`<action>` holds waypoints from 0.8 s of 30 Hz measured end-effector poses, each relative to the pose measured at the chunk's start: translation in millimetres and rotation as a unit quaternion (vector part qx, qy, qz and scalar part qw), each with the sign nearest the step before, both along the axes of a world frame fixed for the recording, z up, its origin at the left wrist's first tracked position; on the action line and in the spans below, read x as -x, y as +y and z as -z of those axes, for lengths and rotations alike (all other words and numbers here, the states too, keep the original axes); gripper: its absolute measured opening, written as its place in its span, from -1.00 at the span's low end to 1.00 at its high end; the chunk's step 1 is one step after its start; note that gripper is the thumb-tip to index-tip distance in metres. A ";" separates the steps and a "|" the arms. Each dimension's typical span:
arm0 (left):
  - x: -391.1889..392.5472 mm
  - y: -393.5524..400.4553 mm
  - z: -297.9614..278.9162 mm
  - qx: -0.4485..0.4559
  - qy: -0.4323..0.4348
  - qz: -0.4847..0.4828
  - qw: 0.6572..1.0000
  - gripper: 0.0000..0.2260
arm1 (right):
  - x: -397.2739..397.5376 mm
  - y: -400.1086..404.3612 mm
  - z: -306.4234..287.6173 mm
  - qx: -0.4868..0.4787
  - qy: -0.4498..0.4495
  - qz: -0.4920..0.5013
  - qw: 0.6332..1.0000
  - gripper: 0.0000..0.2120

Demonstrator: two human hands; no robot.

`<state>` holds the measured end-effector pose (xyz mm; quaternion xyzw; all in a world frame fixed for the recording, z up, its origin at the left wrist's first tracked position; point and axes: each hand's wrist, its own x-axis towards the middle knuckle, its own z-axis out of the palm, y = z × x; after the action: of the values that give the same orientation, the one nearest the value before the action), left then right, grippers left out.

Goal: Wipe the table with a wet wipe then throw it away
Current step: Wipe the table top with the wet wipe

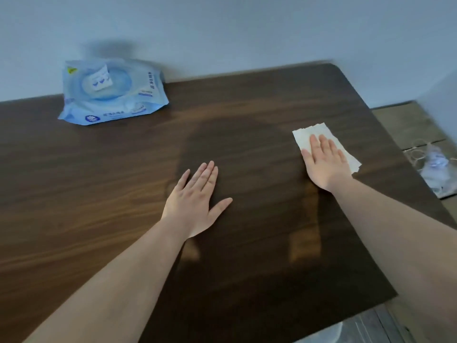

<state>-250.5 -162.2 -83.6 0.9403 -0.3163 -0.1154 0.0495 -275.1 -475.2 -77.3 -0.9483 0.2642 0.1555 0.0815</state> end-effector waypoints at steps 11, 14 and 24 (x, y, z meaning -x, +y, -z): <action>-15.9 -29.6 -3.3 -0.007 -0.019 0.011 1.000 -0.27 | 17.0 -87.9 0.0 0.013 -0.010 0.121 0.993 -0.43; -13.8 -29.7 -3.3 -0.007 -0.021 0.009 1.000 -0.27 | 15.9 -86.2 1.2 0.007 -0.009 0.157 0.988 -0.44; 1.3 -7.9 -9.0 -0.004 0.039 -0.058 0.998 -0.30 | 14.1 1.0 0.0 0.014 0.000 0.060 0.998 -0.43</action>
<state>-251.9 -170.1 -74.6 0.9519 -0.2589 -0.1505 0.0642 -289.3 -474.2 -77.3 -0.9318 0.3229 0.1466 0.0769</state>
